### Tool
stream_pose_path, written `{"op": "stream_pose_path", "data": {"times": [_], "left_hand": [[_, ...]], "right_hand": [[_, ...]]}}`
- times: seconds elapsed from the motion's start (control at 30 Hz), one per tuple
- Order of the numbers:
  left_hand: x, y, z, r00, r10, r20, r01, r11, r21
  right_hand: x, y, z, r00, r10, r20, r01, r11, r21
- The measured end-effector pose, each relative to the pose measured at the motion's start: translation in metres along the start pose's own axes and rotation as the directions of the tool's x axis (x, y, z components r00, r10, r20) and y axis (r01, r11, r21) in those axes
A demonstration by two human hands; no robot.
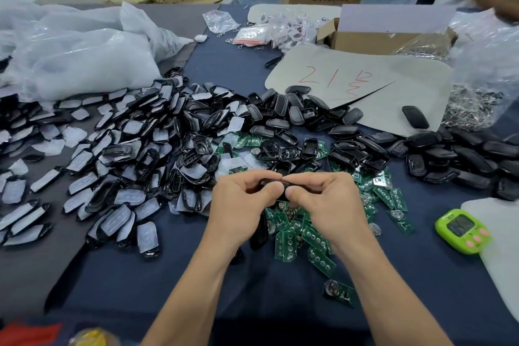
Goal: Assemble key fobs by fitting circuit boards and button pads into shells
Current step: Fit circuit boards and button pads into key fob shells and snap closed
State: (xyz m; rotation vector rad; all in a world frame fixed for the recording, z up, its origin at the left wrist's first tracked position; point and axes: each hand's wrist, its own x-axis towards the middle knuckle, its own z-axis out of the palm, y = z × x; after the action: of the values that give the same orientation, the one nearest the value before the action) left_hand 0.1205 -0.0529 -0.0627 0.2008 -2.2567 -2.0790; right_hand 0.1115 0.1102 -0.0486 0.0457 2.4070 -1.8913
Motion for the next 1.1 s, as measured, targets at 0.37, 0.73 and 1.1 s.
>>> {"op": "stream_pose_path", "data": {"times": [0.37,0.73,1.1], "left_hand": [[-0.008,0.001,-0.003,0.975,0.223,0.003,-0.22,0.958,0.184],[-0.006,0.009,0.031,0.967,-0.17,-0.189,0.085,0.916,-0.392],[0.004,-0.007,0.01,0.966,-0.216,-0.142,0.177,0.954,-0.241]], "right_hand": [[-0.002,-0.02,-0.003,0.973,-0.16,0.167,0.219,0.87,-0.442],[-0.022,-0.005,0.052,0.974,0.223,0.039,-0.202,0.776,0.598],[0.007,0.003,0.015,0.958,0.27,0.096,-0.285,0.859,0.425]]}}
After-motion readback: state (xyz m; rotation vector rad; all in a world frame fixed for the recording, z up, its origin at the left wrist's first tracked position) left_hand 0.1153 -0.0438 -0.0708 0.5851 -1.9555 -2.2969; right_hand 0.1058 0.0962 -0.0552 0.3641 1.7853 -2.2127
